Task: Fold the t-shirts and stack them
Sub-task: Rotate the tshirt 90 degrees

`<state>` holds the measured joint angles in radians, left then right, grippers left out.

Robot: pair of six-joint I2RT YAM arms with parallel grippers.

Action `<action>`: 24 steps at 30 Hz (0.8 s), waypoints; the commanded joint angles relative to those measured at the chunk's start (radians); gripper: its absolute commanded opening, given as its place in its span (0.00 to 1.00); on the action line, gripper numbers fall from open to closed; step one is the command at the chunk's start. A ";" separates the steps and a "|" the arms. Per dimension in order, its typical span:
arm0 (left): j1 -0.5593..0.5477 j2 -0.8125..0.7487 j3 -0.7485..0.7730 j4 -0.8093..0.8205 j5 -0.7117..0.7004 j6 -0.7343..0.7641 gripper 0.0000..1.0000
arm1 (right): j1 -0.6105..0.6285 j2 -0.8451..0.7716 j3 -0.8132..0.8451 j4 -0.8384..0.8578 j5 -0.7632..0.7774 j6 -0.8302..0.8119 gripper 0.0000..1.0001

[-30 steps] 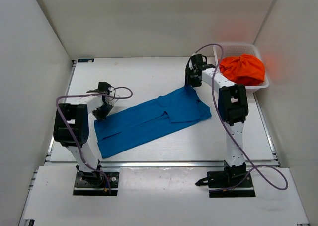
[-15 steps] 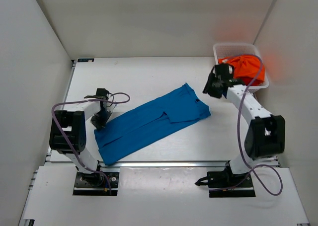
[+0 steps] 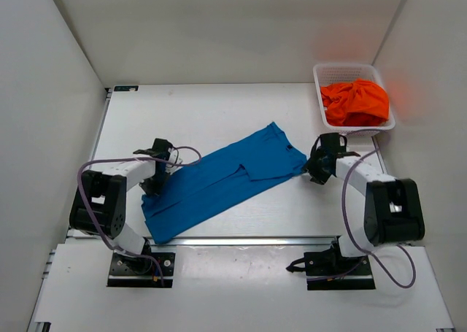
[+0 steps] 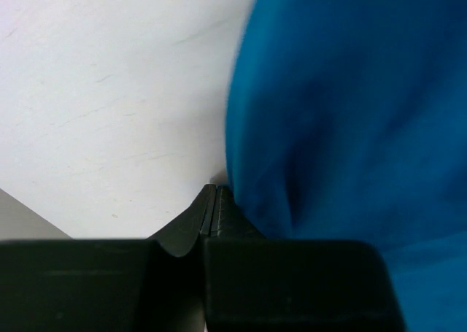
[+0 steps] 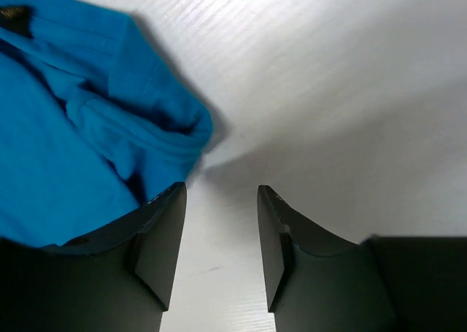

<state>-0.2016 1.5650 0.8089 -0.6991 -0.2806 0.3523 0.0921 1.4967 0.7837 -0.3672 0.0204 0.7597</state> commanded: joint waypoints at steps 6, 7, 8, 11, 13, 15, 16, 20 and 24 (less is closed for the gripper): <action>0.109 -0.006 0.061 0.026 0.106 -0.001 0.05 | -0.043 -0.305 -0.274 0.314 -0.065 0.217 0.44; 0.126 -0.014 0.067 0.033 0.142 -0.007 0.06 | -0.023 -0.312 -0.262 0.292 -0.045 0.210 0.44; 0.129 -0.057 0.052 0.077 0.165 0.003 0.06 | 0.051 -0.335 -0.241 0.271 -0.022 0.172 0.45; 0.088 -0.111 0.041 0.153 0.158 0.013 0.06 | 0.106 -0.346 -0.183 0.202 0.041 0.116 0.47; 0.036 -0.105 0.071 0.123 0.178 0.002 0.06 | 0.098 -0.345 -0.166 0.160 -0.005 0.116 0.48; 0.042 -0.057 0.149 0.074 0.247 -0.028 0.06 | 0.083 -0.337 -0.162 0.145 -0.057 0.096 0.52; 0.068 -0.046 0.162 0.040 0.317 -0.033 0.06 | 0.078 -0.332 -0.158 0.139 -0.057 0.077 0.52; 0.155 0.047 0.280 -0.036 0.440 -0.004 0.08 | 0.051 -0.262 -0.101 0.093 -0.097 -0.049 0.62; 0.197 0.188 0.392 -0.155 0.492 0.075 0.08 | 0.066 -0.171 -0.012 0.060 -0.058 -0.178 0.65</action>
<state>-0.0345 1.6863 1.1381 -0.7406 0.0994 0.3618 0.1452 1.2865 0.6956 -0.2844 -0.0605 0.7204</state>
